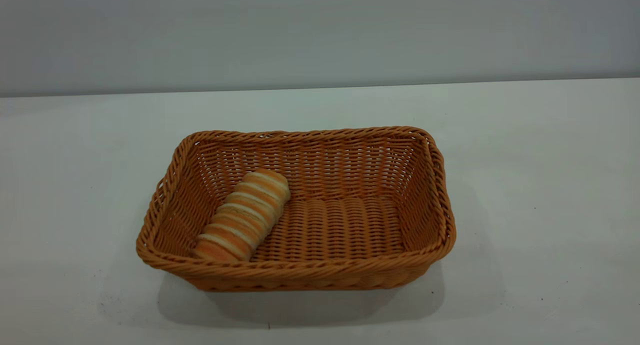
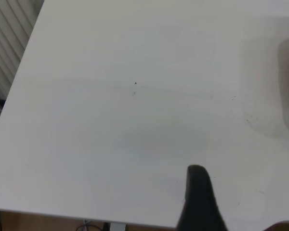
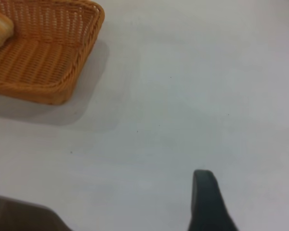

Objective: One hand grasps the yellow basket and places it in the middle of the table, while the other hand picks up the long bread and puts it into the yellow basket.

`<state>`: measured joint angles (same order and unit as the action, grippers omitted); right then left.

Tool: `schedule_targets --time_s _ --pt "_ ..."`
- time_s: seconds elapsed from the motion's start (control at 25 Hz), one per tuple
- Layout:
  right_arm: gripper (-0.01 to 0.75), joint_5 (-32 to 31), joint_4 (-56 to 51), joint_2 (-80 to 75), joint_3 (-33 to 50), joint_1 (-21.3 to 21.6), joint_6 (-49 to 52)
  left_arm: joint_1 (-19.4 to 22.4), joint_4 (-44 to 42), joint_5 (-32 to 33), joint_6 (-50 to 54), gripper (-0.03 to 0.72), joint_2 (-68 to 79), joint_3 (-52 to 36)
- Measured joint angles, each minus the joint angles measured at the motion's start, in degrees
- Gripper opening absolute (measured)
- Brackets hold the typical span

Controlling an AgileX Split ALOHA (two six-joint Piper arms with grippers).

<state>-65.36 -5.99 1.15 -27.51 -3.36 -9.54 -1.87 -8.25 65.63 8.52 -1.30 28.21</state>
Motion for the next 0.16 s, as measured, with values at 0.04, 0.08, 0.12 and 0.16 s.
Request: schedule_targets --time_s 0.04,0.08,0.12,0.16 --pt "0.484 0.0 0.0 0.0 0.0 0.0 0.0 0.0 0.0 0.0 0.0 0.563 0.0 0.0" --pt "0.484 0.0 0.0 0.0 0.0 0.0 0.0 0.0 0.0 0.0 0.0 0.563 0.0 0.0" --pt "0.484 0.0 0.0 0.0 0.0 0.0 0.0 0.0 0.0 0.0 0.0 0.563 0.0 0.0" --pt "0.484 0.0 0.0 0.0 0.0 0.0 0.0 0.0 0.0 0.0 0.0 0.563 0.0 0.0"
